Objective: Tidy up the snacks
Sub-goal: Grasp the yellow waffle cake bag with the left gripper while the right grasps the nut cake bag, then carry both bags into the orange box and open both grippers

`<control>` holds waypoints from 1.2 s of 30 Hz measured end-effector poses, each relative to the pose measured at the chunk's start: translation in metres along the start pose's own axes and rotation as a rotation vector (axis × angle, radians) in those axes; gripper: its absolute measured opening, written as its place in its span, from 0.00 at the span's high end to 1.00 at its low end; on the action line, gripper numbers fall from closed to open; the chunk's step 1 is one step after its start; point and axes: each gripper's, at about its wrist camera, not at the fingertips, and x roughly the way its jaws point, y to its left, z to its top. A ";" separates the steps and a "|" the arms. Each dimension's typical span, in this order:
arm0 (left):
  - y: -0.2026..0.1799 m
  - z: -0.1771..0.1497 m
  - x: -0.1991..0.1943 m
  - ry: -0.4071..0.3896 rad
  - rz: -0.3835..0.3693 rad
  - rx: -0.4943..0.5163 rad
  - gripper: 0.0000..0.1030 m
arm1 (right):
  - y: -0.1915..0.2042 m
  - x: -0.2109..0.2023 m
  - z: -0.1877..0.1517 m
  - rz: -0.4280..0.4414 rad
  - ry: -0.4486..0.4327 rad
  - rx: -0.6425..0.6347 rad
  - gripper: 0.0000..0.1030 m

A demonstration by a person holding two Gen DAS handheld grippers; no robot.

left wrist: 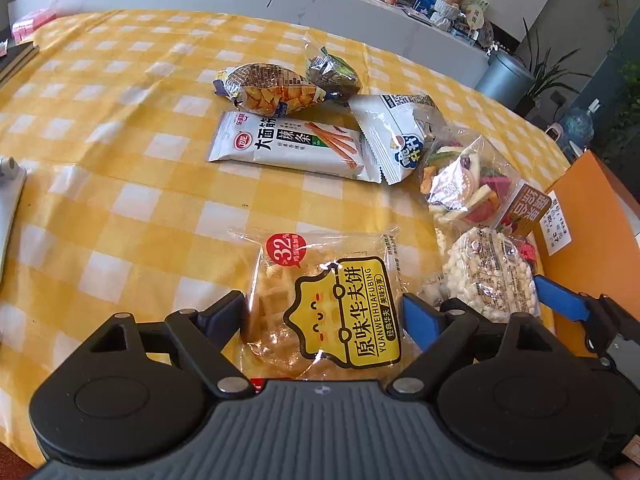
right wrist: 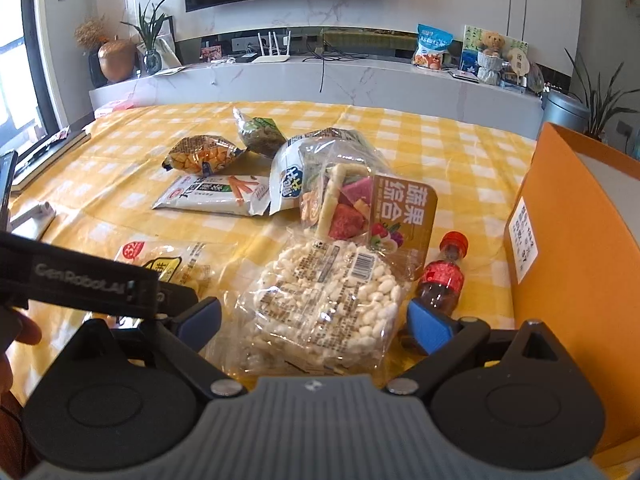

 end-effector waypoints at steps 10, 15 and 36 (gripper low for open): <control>-0.011 -0.005 0.002 -0.011 0.032 0.053 0.00 | 0.012 0.006 -0.003 -0.047 -0.015 -0.066 0.16; -0.016 -0.009 0.004 -0.013 0.051 0.105 0.00 | 0.001 -0.001 -0.007 -0.011 -0.023 -0.086 0.20; -0.031 -0.023 -0.006 -0.058 0.092 0.205 0.12 | -0.013 -0.022 -0.014 0.019 -0.075 -0.166 0.23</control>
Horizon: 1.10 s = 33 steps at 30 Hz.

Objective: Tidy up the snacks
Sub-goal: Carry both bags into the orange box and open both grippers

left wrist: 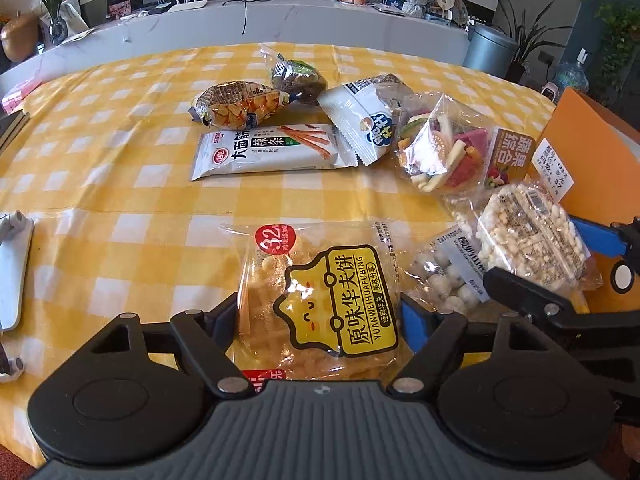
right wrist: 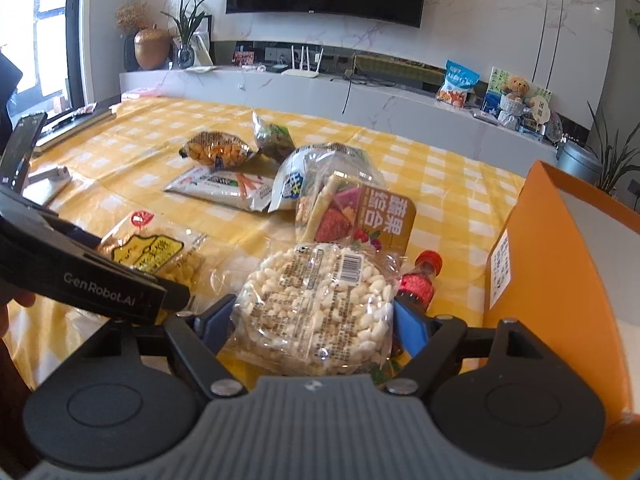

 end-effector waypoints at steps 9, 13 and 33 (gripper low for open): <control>-0.011 0.012 -0.044 -0.101 -0.029 0.003 0.13 | -0.016 -0.037 0.016 0.023 -0.081 0.057 0.23; -0.021 0.027 -0.069 -0.128 -0.088 0.024 0.12 | -0.026 -0.066 0.032 0.031 -0.120 0.049 0.23; -0.198 0.111 -0.048 0.010 -0.457 0.489 0.12 | -0.194 -0.136 0.048 -0.174 0.135 0.052 0.23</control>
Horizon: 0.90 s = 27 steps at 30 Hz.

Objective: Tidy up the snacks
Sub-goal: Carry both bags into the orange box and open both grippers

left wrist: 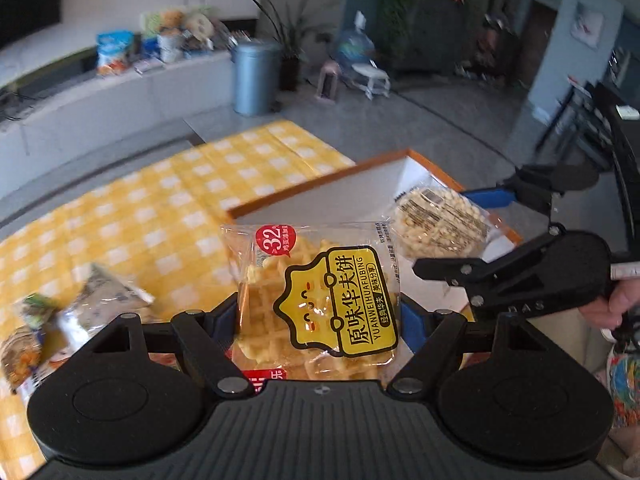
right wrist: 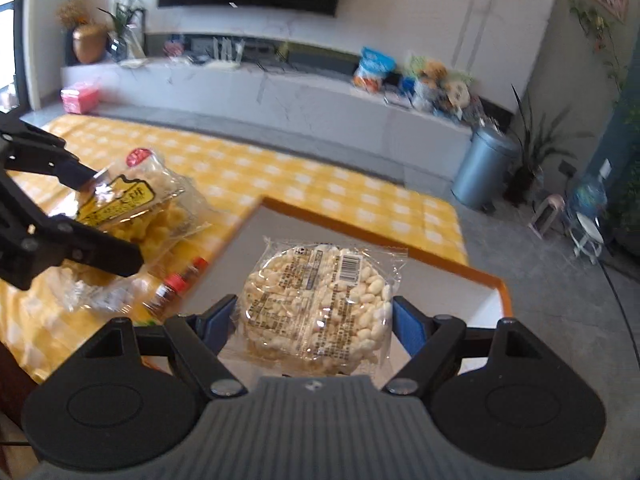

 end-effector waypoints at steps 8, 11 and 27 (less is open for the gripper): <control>-0.025 0.015 0.062 0.167 -0.102 0.209 0.12 | -0.042 0.052 -0.006 0.058 0.188 0.020 0.23; -0.025 0.014 0.085 0.214 -0.094 0.241 0.12 | -0.049 0.072 -0.011 0.071 0.241 -0.011 0.23; -0.012 0.033 0.142 0.365 -0.154 0.239 0.11 | -0.048 0.137 -0.023 0.174 0.459 -0.078 0.23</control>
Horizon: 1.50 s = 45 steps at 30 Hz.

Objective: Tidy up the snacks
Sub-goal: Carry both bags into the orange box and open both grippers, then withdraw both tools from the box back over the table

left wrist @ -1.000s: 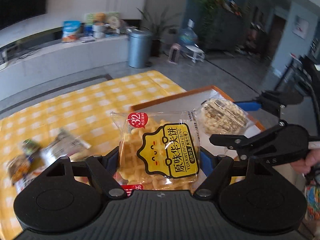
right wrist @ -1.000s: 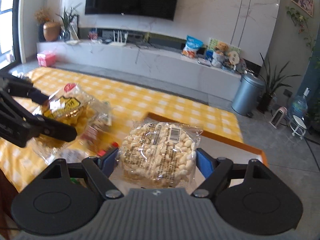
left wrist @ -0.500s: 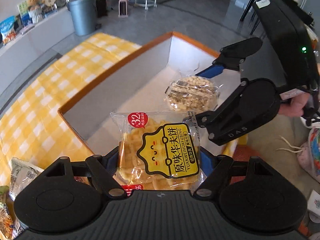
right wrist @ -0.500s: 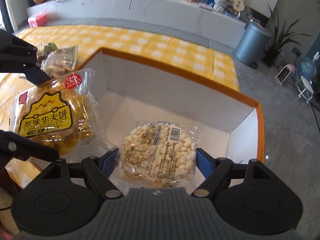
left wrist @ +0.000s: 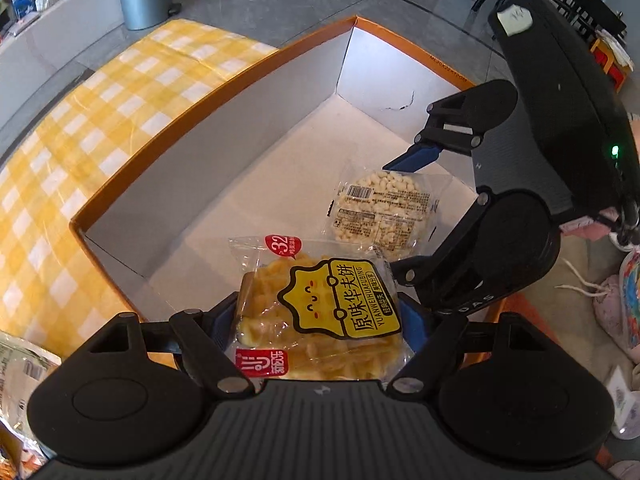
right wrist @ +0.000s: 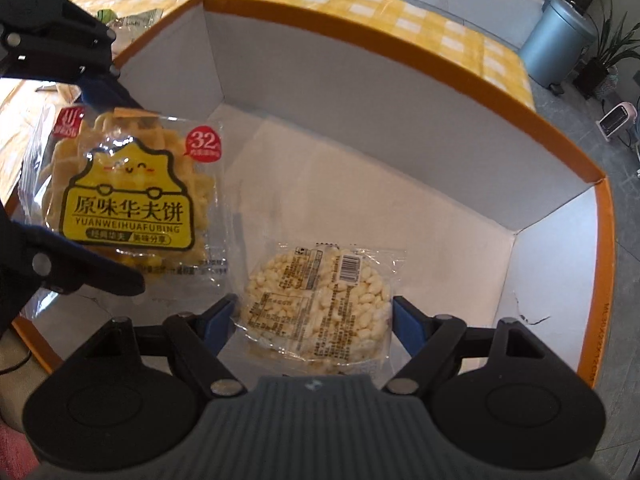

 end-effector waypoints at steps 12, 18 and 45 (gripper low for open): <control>-0.017 0.003 0.016 0.078 0.078 0.110 0.11 | -0.004 -0.006 0.008 -0.031 0.082 0.001 0.23; -0.021 0.004 0.013 0.069 0.058 0.088 0.11 | -0.004 -0.018 0.007 -0.069 0.089 -0.005 0.22; -0.053 -0.035 -0.082 -0.227 0.181 0.020 0.00 | 0.034 -0.100 -0.016 -0.267 -0.203 0.044 0.22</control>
